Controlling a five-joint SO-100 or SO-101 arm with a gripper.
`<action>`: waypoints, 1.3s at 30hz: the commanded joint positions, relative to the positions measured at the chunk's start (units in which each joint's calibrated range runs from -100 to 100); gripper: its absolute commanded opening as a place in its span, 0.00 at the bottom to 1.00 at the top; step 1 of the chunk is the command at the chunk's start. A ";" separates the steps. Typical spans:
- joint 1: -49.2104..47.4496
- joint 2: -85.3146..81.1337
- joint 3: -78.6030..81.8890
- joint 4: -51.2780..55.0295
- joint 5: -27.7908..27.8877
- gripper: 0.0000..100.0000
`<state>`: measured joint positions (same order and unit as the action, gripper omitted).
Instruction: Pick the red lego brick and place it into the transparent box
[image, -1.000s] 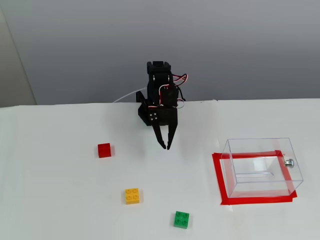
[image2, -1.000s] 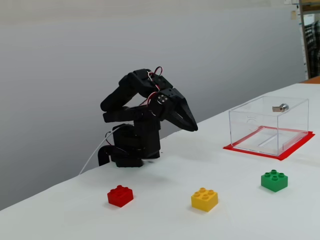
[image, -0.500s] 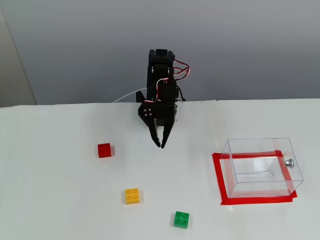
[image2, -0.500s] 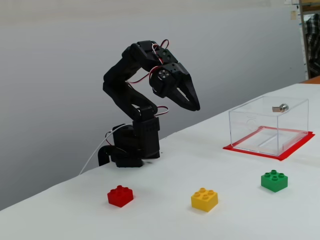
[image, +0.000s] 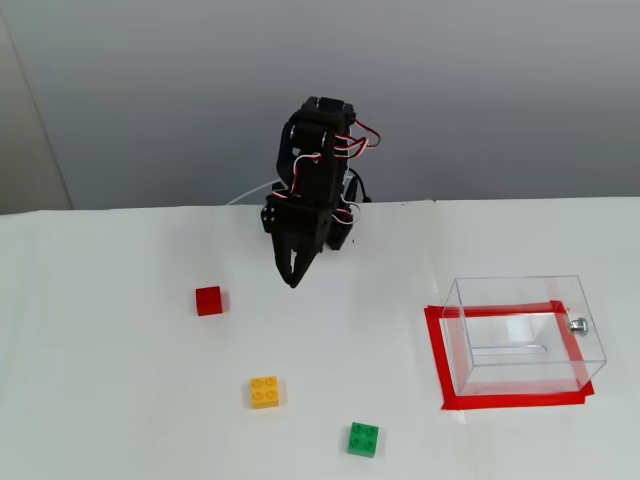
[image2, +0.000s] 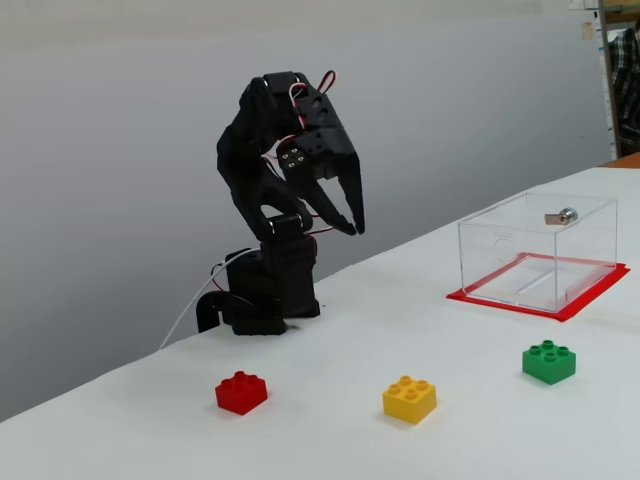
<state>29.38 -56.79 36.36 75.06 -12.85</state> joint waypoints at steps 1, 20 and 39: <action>5.19 0.40 -2.01 0.22 -0.10 0.01; 32.25 17.63 -2.19 3.61 2.98 0.01; 39.57 36.55 -13.67 2.57 6.27 0.02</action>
<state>69.02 -21.35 24.89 78.23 -7.23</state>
